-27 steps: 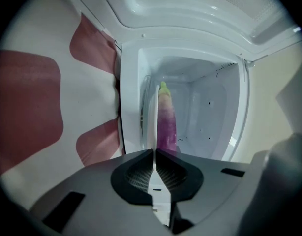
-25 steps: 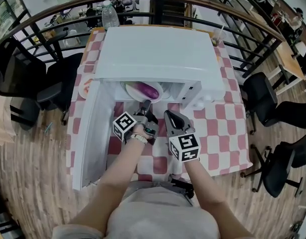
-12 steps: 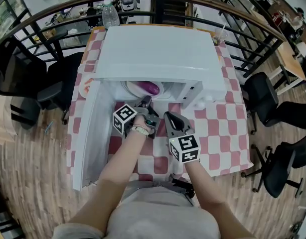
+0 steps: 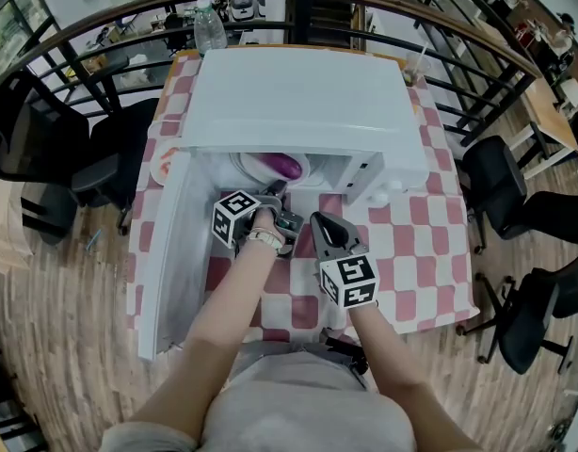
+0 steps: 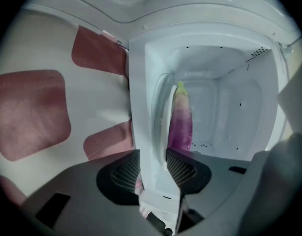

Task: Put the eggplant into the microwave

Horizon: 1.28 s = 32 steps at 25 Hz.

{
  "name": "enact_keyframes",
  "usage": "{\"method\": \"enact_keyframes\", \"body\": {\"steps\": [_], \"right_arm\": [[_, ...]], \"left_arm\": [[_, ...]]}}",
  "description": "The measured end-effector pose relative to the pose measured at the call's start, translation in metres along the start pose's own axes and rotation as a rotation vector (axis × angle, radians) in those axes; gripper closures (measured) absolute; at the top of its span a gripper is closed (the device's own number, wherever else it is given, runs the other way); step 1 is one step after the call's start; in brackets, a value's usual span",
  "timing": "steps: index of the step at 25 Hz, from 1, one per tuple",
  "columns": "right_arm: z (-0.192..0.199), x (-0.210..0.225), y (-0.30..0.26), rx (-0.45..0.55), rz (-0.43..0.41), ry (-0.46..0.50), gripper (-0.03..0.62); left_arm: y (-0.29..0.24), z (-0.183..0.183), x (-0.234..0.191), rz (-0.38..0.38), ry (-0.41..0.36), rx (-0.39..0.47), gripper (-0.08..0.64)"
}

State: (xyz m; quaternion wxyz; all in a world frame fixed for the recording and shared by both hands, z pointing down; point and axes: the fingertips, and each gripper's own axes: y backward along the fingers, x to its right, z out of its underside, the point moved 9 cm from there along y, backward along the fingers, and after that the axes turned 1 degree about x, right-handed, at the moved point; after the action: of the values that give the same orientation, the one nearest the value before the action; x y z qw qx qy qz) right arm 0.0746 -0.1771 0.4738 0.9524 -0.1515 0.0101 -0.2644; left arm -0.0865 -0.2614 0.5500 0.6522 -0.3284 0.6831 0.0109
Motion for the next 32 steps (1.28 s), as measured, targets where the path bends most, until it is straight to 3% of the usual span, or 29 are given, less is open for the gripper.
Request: {"method": "enact_keyframes", "body": {"steps": [2, 4, 22, 32], "right_arm": [[0.001, 0.001, 0.000, 0.000, 0.002, 0.000, 0.568], [0.001, 0.000, 0.000, -0.001, 0.002, -0.002, 0.569], [-0.001, -0.008, 0.001, 0.000, -0.020, -0.004, 0.569], [-0.011, -0.009, 0.012, 0.030, -0.006, 0.003, 0.569]], "left_arm": [[0.000, 0.001, -0.007, -0.023, -0.001, -0.010, 0.335], [-0.002, 0.000, -0.011, -0.025, 0.000, -0.016, 0.297], [-0.011, -0.006, -0.006, -0.029, 0.008, -0.034, 0.272], [0.007, 0.000, 0.009, 0.035, -0.011, -0.052, 0.272]]}}
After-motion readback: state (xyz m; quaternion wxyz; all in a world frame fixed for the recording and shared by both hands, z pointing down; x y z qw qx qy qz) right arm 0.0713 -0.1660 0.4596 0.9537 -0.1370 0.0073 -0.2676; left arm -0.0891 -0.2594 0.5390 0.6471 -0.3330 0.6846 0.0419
